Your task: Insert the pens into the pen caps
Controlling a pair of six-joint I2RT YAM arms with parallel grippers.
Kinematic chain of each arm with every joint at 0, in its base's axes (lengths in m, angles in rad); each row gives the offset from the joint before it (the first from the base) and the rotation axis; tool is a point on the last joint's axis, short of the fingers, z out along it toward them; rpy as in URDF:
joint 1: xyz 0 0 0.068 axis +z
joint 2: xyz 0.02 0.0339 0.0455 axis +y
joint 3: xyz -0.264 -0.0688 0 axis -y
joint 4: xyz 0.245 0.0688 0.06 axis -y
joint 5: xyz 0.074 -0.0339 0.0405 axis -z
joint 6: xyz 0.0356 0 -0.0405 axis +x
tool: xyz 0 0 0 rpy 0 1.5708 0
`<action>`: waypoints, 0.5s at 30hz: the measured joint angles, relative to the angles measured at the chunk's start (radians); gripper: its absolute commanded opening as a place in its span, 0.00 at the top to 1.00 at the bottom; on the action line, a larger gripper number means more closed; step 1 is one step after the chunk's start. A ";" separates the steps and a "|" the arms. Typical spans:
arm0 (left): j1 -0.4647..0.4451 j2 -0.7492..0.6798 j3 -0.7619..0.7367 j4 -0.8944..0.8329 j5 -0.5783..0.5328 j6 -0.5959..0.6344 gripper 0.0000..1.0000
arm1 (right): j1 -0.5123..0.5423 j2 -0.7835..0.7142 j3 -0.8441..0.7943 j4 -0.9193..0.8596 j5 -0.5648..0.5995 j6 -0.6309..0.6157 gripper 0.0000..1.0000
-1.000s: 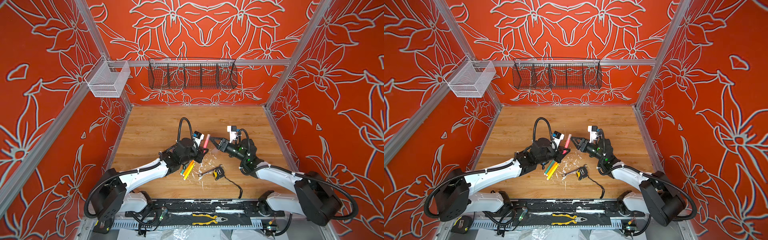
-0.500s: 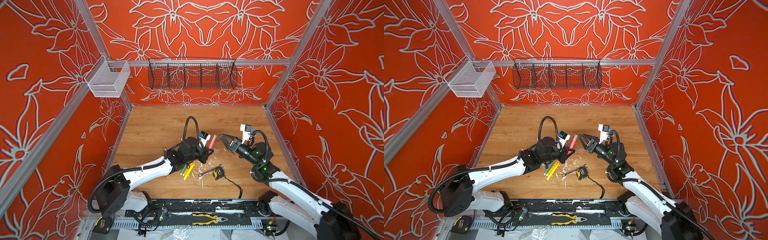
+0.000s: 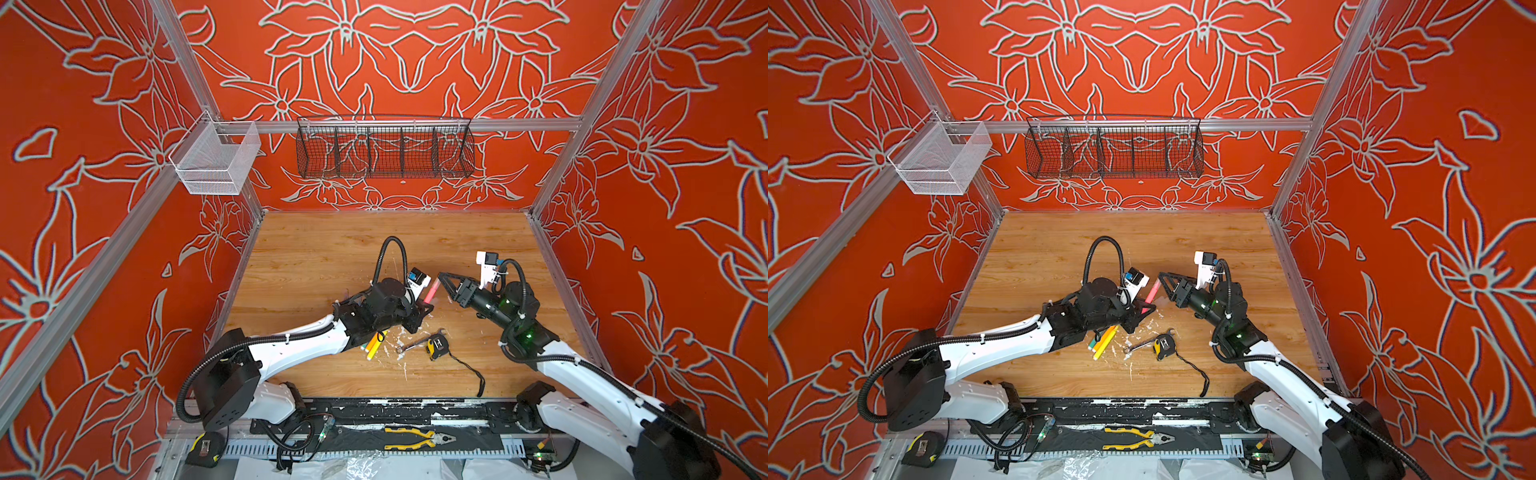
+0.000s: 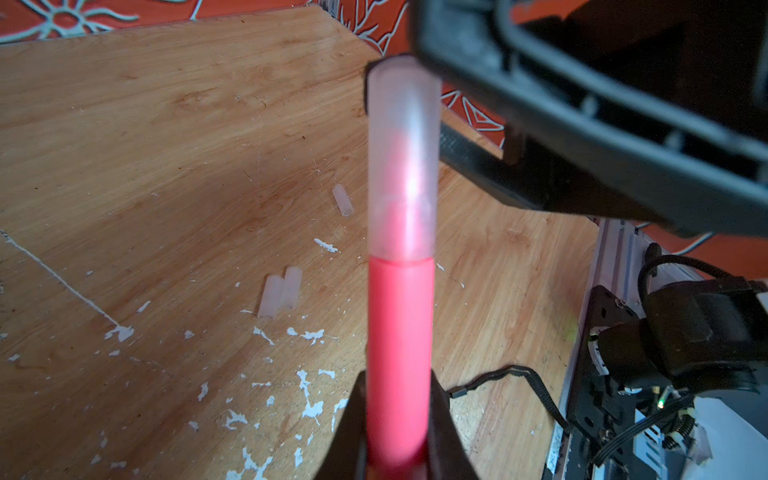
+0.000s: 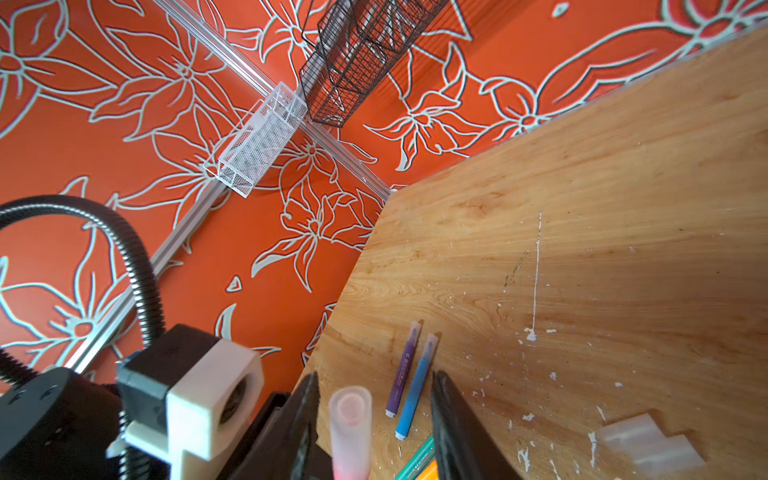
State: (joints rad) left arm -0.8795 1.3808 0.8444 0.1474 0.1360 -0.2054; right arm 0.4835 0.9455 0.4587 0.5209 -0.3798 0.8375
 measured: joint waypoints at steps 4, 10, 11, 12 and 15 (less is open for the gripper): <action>-0.003 0.000 0.000 -0.004 -0.003 0.004 1.00 | 0.000 0.009 0.005 0.008 -0.018 -0.001 0.58; -0.005 0.000 0.000 -0.005 -0.001 0.008 1.00 | 0.000 0.026 0.015 0.015 -0.042 0.000 0.60; -0.005 0.000 0.000 -0.005 0.000 0.008 1.00 | 0.000 0.034 0.019 0.018 -0.048 0.000 0.61; -0.005 0.001 0.000 -0.005 0.001 0.009 1.00 | 0.000 0.039 0.021 0.022 -0.051 0.001 0.63; -0.005 0.002 0.001 -0.005 0.007 0.009 1.00 | 0.000 0.061 0.025 0.029 -0.064 0.005 0.73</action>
State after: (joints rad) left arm -0.8848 1.3827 0.8452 0.1425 0.1429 -0.1963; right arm 0.4835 1.0061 0.4835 0.5503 -0.4435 0.8429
